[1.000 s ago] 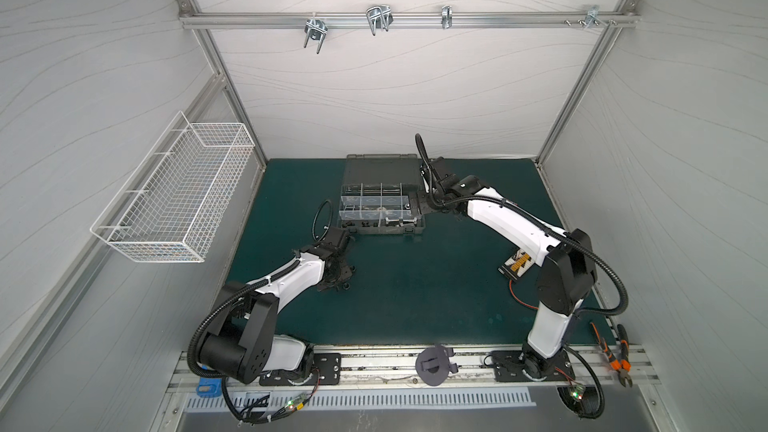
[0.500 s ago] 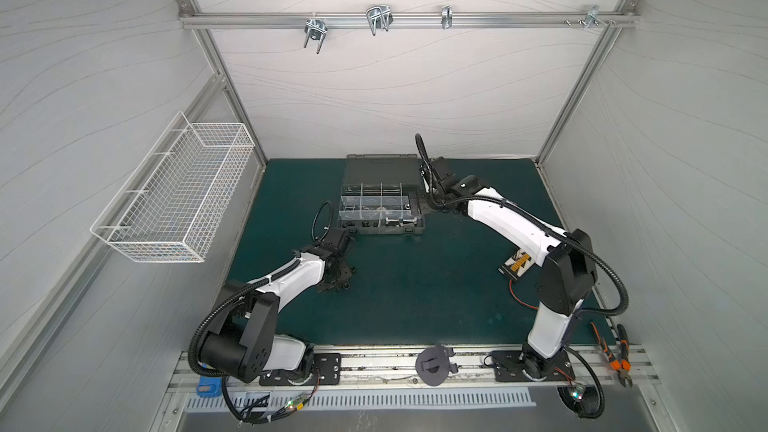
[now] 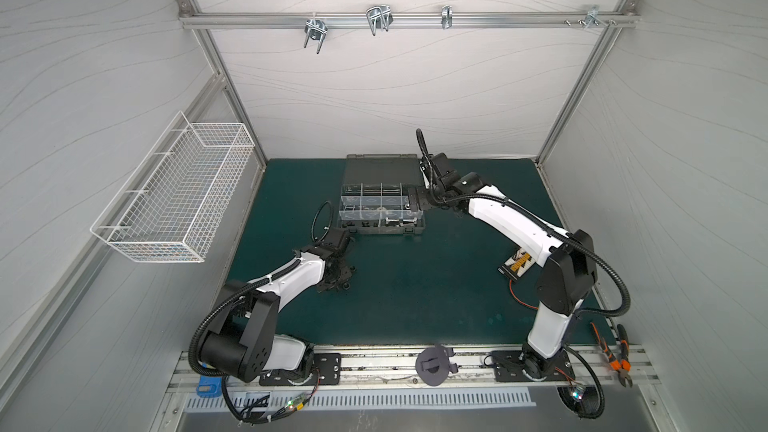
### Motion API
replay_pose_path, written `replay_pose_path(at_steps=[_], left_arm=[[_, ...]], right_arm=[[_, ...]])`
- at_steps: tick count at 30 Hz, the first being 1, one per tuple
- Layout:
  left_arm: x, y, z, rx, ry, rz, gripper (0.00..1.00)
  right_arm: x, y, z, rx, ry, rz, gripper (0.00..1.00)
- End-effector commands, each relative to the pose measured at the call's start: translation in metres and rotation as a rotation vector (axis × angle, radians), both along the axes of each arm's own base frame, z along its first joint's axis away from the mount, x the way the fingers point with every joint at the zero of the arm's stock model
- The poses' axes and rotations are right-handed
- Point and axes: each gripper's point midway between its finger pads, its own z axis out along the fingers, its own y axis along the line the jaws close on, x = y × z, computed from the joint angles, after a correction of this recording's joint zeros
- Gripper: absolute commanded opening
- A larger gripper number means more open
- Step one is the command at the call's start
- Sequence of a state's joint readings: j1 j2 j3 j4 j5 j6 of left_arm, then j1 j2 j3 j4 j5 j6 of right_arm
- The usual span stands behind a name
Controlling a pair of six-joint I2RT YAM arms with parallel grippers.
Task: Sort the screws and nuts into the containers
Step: 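Close the left gripper on the dark hex nut and lift it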
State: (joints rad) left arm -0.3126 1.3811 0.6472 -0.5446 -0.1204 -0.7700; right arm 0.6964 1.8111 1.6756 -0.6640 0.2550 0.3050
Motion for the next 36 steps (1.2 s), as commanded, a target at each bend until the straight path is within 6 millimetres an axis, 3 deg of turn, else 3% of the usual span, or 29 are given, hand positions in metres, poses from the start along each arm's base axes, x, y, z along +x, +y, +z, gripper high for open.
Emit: replay_pose_path(at_steps=[1, 14, 21, 29, 36], left_arm=[[-0.029, 0.015, -0.01, 0.083, 0.136, 0.025, 0.35], [-0.032, 0.001, -0.01, 0.103, 0.168, -0.035, 0.23], [-0.019, -0.005, 0.004, 0.094, 0.108, -0.044, 0.17], [0.032, -0.021, 0.056, 0.065, -0.078, -0.09, 0.16], [0.098, -0.054, 0.105, 0.002, -0.236, -0.155, 0.16]], right_arm=[[0.001, -0.005, 0.017, 0.001, -0.033, -0.006, 0.99], [0.0, -0.007, 0.021, 0.007, -0.045, -0.009, 0.99], [-0.002, -0.011, 0.022, 0.002, -0.054, -0.014, 0.99], [-0.008, -0.026, 0.017, -0.026, -0.058, -0.058, 0.99], [-0.02, -0.05, 0.008, -0.064, -0.057, -0.125, 0.99]])
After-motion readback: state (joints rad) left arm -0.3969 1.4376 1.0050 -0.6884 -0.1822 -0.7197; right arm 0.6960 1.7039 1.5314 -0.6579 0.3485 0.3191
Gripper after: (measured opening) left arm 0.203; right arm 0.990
